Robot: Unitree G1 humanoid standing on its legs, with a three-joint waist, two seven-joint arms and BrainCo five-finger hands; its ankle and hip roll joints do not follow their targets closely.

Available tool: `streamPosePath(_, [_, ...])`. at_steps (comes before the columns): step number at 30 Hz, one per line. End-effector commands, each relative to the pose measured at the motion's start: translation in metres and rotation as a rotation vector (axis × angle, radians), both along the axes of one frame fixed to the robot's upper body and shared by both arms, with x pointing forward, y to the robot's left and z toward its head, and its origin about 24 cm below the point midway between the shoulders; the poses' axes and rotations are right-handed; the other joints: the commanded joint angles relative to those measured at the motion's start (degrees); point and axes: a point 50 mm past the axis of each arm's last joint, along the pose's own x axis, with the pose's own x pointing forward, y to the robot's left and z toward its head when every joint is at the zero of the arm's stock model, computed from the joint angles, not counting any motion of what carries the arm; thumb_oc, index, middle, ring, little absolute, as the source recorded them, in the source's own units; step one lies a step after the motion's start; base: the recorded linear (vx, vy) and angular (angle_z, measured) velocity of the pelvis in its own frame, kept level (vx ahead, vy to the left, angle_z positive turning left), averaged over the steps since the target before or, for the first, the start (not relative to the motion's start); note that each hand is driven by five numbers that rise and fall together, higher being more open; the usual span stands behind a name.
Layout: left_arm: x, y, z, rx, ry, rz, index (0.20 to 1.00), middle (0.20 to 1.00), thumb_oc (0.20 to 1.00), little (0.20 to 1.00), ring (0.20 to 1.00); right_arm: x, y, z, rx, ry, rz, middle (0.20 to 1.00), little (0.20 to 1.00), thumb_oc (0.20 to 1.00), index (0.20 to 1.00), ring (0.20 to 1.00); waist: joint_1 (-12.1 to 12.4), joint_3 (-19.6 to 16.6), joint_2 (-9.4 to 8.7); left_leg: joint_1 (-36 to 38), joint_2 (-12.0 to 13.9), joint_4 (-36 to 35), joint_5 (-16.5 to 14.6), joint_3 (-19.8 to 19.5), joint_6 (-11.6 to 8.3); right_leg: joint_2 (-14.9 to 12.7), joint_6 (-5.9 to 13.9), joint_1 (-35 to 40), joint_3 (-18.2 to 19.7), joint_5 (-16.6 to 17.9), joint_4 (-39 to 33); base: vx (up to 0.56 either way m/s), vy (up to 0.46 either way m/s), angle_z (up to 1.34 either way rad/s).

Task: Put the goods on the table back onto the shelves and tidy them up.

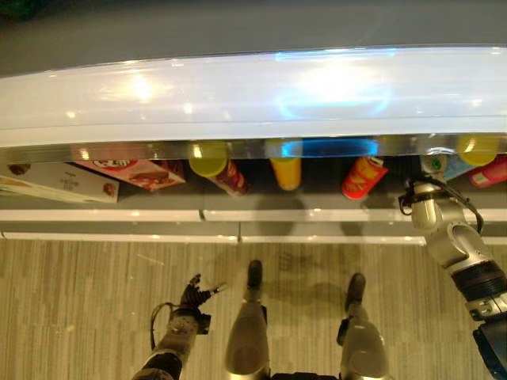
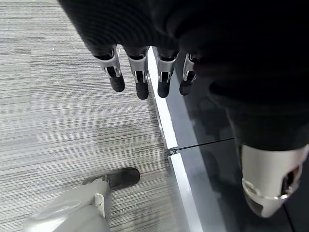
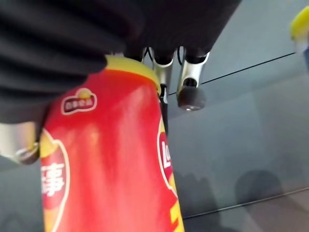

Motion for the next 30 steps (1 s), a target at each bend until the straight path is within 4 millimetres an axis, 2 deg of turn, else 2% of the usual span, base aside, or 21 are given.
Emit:
streamPosePath(1, [-0.006, 0.013, -0.001, 0.013, 0.015, 0.064, 1.000, 1.000, 1.000, 1.000, 1.000, -0.006, 0.019, 0.033, -0.006, -0.167, 0.094, 0.200, 0.200, 0.200, 0.200, 0.200, 0.41, -2.47, -2.40, -1.89, 3.58, 9.53, -7.82, 1.46, 0.19, -5.75, 1.66, -0.98, 1.30, -10.07, 11.02, 0.00, 0.000, 0.00])
streamPosePath(9, [-0.004, 0.015, 0.000, 0.015, 0.010, 0.071, 1.000, 1.000, 1.000, 1.000, 1.000, -0.004, 0.030, 0.038, -0.011, -0.164, 0.141, 0.200, 0.200, 0.200, 0.200, 0.200, 0.69, -2.48, -2.61, -2.04, 3.50, 9.52, -7.71, 1.36, 0.14, -5.69, 1.61, -1.05, 1.21, -10.12, 11.07, 0.00, 0.000, 0.00])
streamPosePath(21, [-0.002, 0.017, 0.002, 0.016, 0.002, 0.085, 1.000, 1.000, 1.000, 1.000, 1.000, 0.001, 0.035, 0.045, -0.026, -0.166, 0.153, 0.200, 0.200, 0.200, 0.200, 0.200, 1.22, -2.34, -2.71, -2.22, 3.47, 9.36, -7.57, 1.18, 0.15, -5.71, 1.59, -1.10, 1.04, -10.10, 11.18, 0.00, 0.000, 0.00])
streamPosePath(30, [-0.004, 0.017, 0.000, 0.012, 0.011, 0.089, 1.000, 1.000, 1.000, 1.000, 1.000, 0.001, 0.034, 0.039, -0.031, -0.141, 0.148, 0.200, 0.200, 0.200, 0.200, 0.200, 1.16, -2.26, -2.72, -2.19, 3.47, 9.52, -7.57, 1.10, 0.05, -5.66, 1.46, -1.02, 1.24, -10.39, 11.46, 0.00, 0.000, 0.00])
